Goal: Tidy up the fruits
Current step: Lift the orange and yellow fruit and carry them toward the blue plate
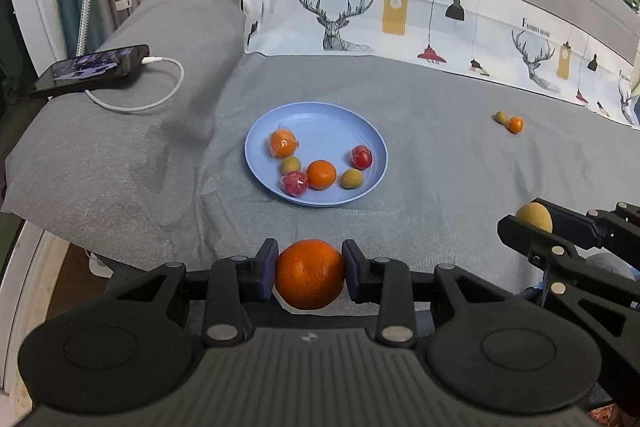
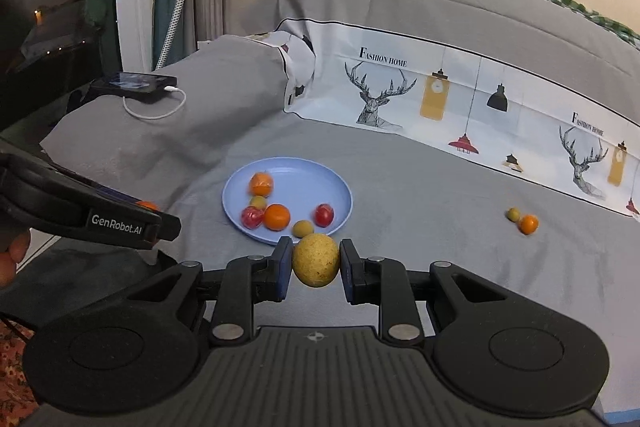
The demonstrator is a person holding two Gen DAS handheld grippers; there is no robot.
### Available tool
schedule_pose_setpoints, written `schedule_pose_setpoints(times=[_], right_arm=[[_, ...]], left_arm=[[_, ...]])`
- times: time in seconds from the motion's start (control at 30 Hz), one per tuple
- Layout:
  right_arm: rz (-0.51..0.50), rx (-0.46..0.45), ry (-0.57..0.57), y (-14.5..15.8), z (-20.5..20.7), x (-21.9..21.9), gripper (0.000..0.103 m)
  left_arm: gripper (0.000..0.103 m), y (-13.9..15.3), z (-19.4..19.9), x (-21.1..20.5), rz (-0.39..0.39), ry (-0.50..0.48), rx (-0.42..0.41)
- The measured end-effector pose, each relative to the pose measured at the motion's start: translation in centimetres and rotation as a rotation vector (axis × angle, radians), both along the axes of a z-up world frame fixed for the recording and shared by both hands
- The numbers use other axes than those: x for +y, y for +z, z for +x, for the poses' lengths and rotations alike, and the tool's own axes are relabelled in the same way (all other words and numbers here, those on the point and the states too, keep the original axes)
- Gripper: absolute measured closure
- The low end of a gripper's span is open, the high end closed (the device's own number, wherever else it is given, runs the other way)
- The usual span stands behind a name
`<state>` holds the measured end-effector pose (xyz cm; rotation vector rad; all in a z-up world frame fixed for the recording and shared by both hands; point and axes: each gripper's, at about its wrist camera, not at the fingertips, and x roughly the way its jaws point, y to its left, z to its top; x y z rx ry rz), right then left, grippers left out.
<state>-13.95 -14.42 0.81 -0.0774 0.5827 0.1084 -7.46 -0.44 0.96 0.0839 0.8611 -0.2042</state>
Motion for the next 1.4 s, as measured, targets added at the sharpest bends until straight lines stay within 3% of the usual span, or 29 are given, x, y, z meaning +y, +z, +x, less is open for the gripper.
schedule_pose_setpoints(times=[1.4], right_arm=[[-0.011,0.053,0.005,-0.8,0.8,0.4,0.077]], left_arm=[[0.065,-1.4,1.3,1.3,-0.022,0.027,0.034]])
